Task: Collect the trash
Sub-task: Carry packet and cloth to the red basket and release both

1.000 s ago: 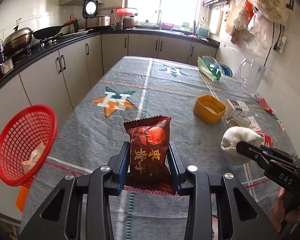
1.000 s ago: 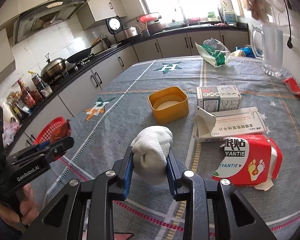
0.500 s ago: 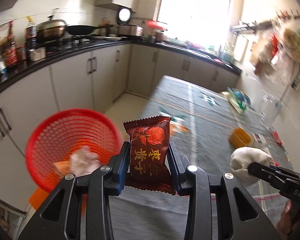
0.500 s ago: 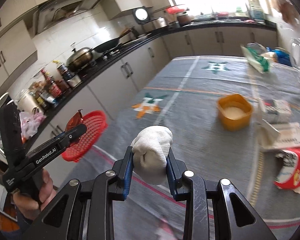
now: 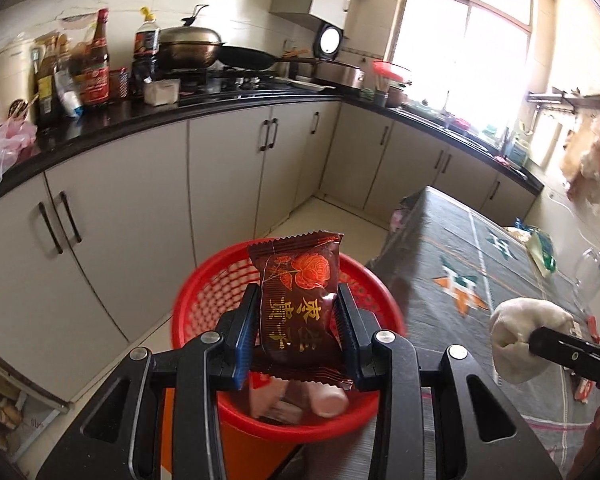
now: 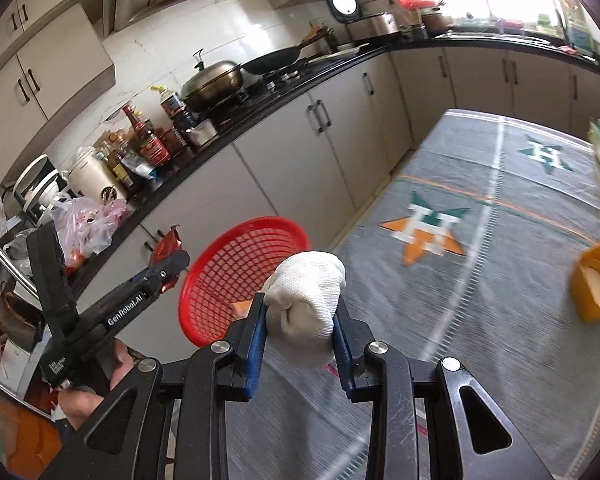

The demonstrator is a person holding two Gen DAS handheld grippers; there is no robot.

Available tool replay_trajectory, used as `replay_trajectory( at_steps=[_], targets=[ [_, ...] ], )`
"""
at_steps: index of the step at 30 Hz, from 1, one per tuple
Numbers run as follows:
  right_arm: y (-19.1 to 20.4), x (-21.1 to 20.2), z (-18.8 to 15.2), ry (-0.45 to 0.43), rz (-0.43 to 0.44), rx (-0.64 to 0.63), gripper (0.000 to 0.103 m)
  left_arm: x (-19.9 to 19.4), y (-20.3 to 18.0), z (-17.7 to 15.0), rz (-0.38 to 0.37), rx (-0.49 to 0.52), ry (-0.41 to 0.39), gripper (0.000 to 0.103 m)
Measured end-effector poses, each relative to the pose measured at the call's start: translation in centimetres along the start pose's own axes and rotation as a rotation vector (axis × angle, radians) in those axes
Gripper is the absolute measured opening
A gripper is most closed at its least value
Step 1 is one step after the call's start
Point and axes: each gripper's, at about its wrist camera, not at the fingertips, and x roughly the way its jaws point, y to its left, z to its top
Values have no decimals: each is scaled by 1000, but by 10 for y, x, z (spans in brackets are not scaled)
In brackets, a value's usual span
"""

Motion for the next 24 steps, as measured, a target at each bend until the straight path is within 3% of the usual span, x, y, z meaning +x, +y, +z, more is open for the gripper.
replay_trajectory(
  at_steps=[13,24],
  targets=[
    [30,81,22,98,44,4,34,46,25,-10,30,-12,86,35],
    [28,115,24,137,32,23,41,61,30,-15,28,-11,104,39]
  ],
)
